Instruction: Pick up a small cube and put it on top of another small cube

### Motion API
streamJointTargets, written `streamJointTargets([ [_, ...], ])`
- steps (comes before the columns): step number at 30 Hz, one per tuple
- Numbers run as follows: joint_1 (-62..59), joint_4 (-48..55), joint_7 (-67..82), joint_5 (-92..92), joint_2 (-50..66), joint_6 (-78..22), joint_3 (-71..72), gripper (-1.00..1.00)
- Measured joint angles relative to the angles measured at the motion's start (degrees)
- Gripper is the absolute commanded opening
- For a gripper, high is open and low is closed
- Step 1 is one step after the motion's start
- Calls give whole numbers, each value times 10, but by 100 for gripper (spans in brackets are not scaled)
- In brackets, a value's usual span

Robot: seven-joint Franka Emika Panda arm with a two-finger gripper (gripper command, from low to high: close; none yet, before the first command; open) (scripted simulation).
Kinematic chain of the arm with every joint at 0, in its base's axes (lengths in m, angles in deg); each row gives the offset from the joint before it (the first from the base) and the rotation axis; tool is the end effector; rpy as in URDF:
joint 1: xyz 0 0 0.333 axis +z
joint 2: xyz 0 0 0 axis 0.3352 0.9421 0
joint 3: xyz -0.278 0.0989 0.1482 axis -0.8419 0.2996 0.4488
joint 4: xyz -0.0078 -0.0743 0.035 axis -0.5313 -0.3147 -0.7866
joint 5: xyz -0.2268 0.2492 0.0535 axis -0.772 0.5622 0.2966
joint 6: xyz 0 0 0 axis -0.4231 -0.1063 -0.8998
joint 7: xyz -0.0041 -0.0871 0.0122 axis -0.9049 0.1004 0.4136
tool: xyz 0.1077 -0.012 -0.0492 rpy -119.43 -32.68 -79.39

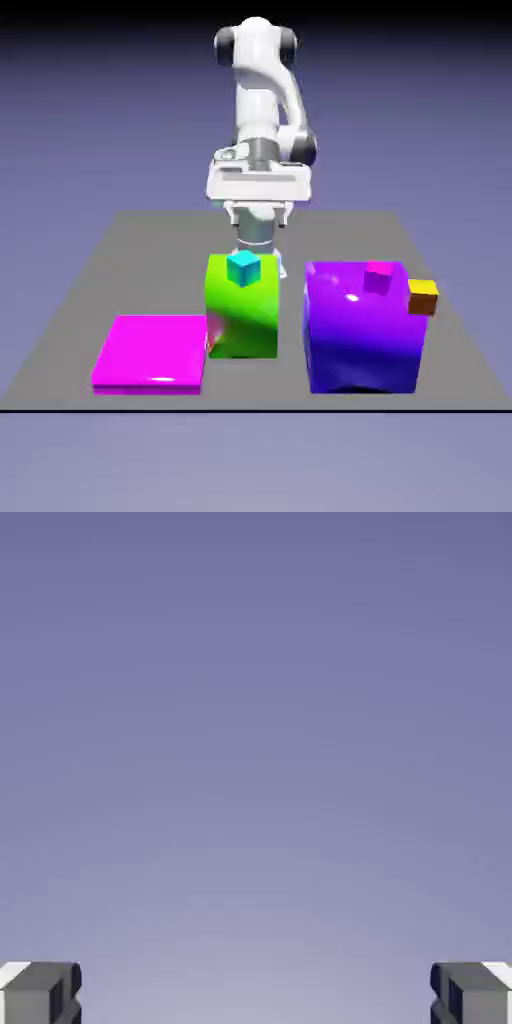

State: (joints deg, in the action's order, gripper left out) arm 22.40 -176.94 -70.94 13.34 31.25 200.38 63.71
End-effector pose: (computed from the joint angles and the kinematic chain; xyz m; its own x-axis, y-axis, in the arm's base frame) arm 0.3536 0.0332 0.5010 0.5781 -0.6113 0.5404 -0.4129 -0.7905 -0.4524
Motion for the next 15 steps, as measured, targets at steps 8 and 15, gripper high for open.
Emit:
streamJointTargets([
  [8,97,108,-20,-144,132,-199,130,0],
  [15,181,202,-38,-270,248,-374,243,0],
])
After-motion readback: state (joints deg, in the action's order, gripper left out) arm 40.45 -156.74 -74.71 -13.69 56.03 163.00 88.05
